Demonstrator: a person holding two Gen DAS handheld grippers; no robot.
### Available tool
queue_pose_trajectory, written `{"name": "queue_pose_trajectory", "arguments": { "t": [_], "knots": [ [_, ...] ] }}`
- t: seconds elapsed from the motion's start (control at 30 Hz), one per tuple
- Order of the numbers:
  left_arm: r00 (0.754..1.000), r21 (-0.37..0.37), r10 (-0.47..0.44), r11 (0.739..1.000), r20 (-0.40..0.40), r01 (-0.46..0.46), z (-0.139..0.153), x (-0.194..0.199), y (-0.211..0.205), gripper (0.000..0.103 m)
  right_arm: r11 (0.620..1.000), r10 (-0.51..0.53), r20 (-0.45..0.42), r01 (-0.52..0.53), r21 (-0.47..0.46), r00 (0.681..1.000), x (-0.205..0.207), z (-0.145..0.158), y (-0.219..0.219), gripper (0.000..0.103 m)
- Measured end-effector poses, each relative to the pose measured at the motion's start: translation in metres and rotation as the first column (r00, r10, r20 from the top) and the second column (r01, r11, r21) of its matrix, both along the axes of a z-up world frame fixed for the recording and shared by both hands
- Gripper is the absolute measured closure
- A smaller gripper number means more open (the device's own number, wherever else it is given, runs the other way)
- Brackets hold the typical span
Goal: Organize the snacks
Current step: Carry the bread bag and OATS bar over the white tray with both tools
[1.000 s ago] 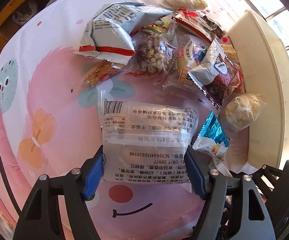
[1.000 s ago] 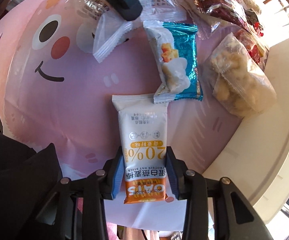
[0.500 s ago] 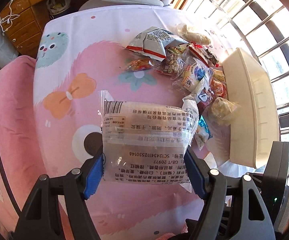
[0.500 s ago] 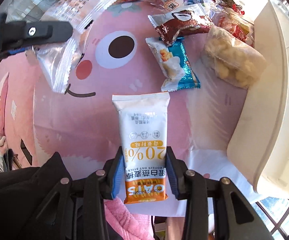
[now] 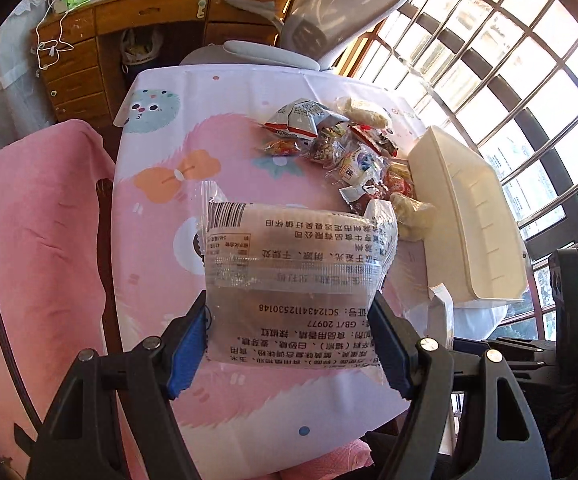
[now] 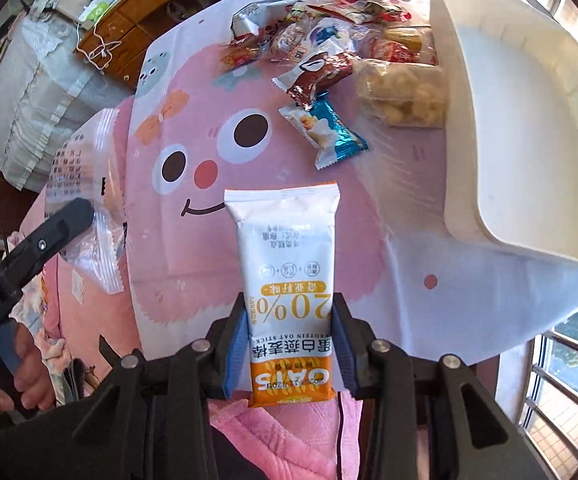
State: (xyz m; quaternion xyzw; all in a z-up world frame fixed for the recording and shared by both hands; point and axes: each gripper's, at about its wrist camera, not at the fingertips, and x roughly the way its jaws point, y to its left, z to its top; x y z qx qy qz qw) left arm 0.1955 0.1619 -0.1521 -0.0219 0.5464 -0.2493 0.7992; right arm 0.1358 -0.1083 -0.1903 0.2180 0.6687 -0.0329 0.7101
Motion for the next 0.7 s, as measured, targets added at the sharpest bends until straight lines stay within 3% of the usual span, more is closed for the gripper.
{"name": "queue_pose_trajectory", "arguments": {
  "t": [0.07,0.2,0.37,0.7],
  "knots": [
    [1.0,-0.003,-0.008,1.0,0.007,0.008,0.004,-0.008,0.0,0.03,0.999,-0.048,0.0,0.048,0.009,0.999,-0.01,0.005,-0.011,0.064],
    [0.999,-0.006,-0.034,0.999,0.019,0.034,0.012,-0.02,-0.006,0.03,0.991,-0.132,0.009,0.132,0.014,0.991,-0.041,0.023,0.006,0.064],
    [0.995,-0.029,-0.077,0.996,0.056,0.079,0.028,-0.033,-0.024,0.03,0.978,-0.208,0.047,0.206,0.039,0.977,-0.056,0.039,-0.017,0.064],
    [0.988,-0.08,-0.066,0.994,0.137,0.077,0.061,-0.043,-0.092,0.03,0.975,-0.219,0.077,0.214,0.066,0.973,-0.062,0.065,-0.079,0.064]
  ]
}}
